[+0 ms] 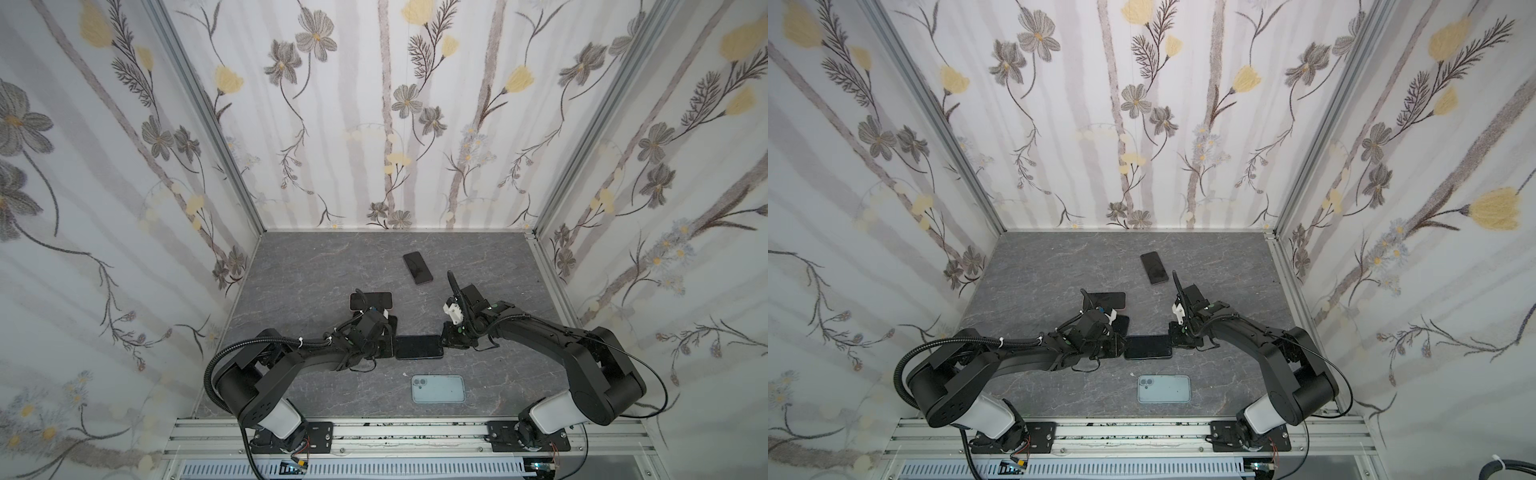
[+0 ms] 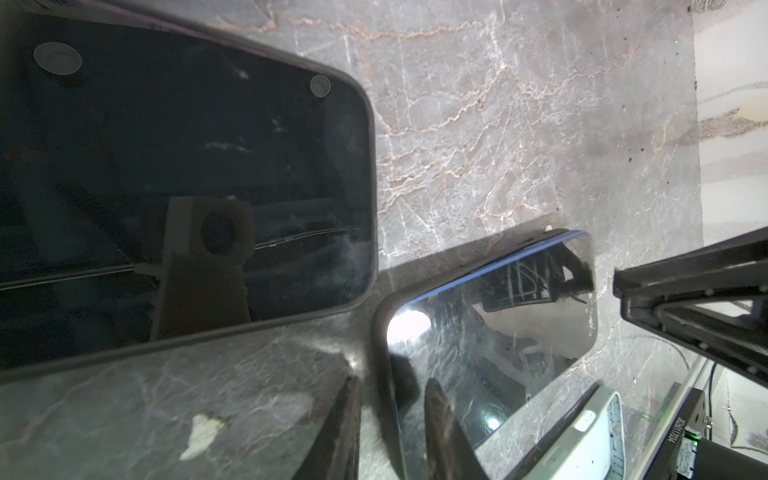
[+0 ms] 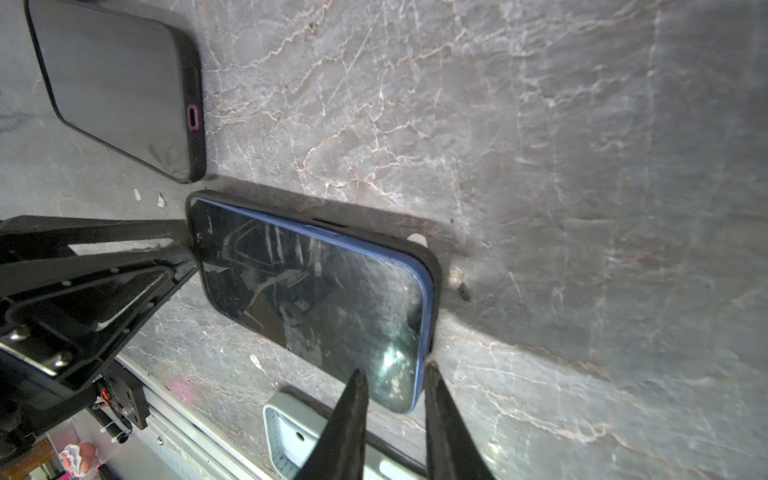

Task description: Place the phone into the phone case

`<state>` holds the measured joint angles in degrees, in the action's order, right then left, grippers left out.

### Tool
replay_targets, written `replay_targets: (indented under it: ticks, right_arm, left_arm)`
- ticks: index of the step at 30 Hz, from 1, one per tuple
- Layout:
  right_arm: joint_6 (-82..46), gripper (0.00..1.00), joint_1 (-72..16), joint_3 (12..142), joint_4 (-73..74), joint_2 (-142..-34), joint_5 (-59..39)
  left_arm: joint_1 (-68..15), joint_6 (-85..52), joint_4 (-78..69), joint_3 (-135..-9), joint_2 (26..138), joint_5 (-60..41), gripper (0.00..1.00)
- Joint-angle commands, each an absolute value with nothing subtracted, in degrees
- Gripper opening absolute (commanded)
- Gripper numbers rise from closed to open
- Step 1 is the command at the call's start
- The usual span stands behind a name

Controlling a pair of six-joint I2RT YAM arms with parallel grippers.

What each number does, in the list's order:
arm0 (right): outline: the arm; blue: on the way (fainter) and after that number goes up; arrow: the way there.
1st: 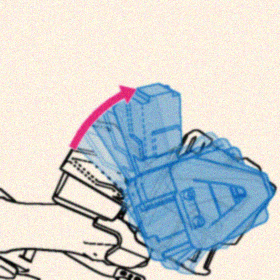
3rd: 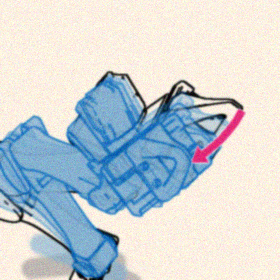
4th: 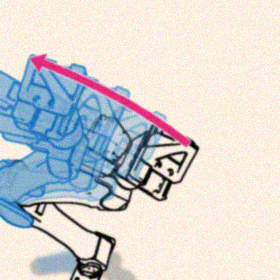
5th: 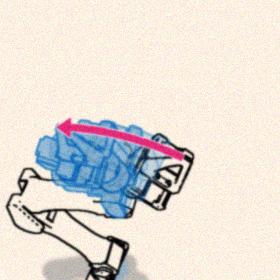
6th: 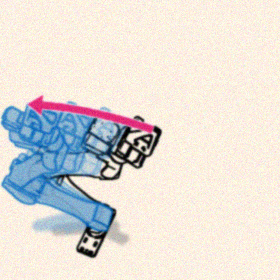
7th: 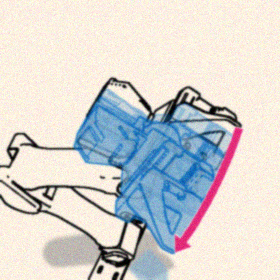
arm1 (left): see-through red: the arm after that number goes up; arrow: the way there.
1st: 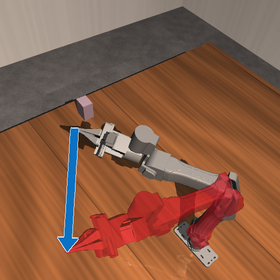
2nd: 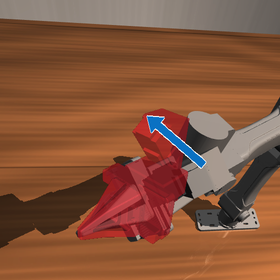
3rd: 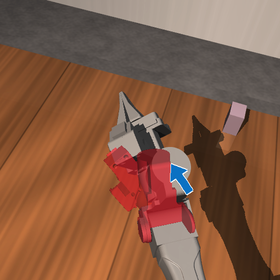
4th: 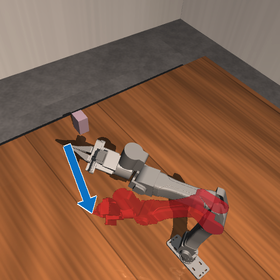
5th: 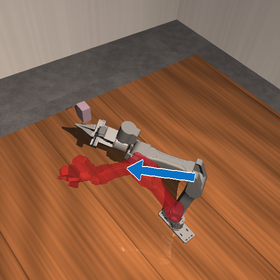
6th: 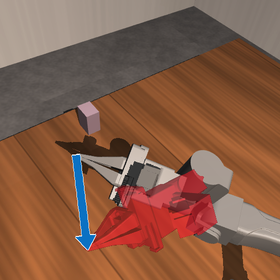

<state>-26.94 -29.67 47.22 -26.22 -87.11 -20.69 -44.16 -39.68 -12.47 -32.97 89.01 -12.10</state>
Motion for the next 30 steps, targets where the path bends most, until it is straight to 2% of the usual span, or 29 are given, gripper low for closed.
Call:
replay_targets:
  ticks: [1, 5, 12, 18, 23, 30]
  right_arm:
    - [-27.33, 0.26, -29.96, 47.03, -25.27, -87.62, -21.33]
    - [-27.39, 0.23, -30.23, 46.46, -24.51, -88.56, -21.64]
    - [-28.28, 0.11, -30.9, 45.56, -22.42, -89.58, -22.92]
    - [-27.79, 0.12, -31.5, 46.23, -23.53, -89.68, -23.04]
    - [-26.62, 0.21, -30.81, 48.0, -27.18, -87.72, -18.26]
    - [-24.8, 0.17, -29.8, 50.29, -28.64, -89.74, -17.58]
  left_arm:
    - [-44.06, -40.45, -13.96, -32.62, 88.83, -11.25, 0.26]
    - [-44.29, -41.02, -14.29, -32.24, 89.26, -11.91, 0.26]
    - [-44.7, -41.92, -15.21, -31.49, 89.95, -13.0, 0.26]
    - [-45.01, -41.97, -14.87, -31.28, 90.03, -13.04, 0.26]
    - [-45.05, -40.86, -13.02, -30.42, 87.77, -9.91, 0.26]
    - [-45.06, -39.64, -11.77, -30.66, 88.38, -10.06, 0.26]
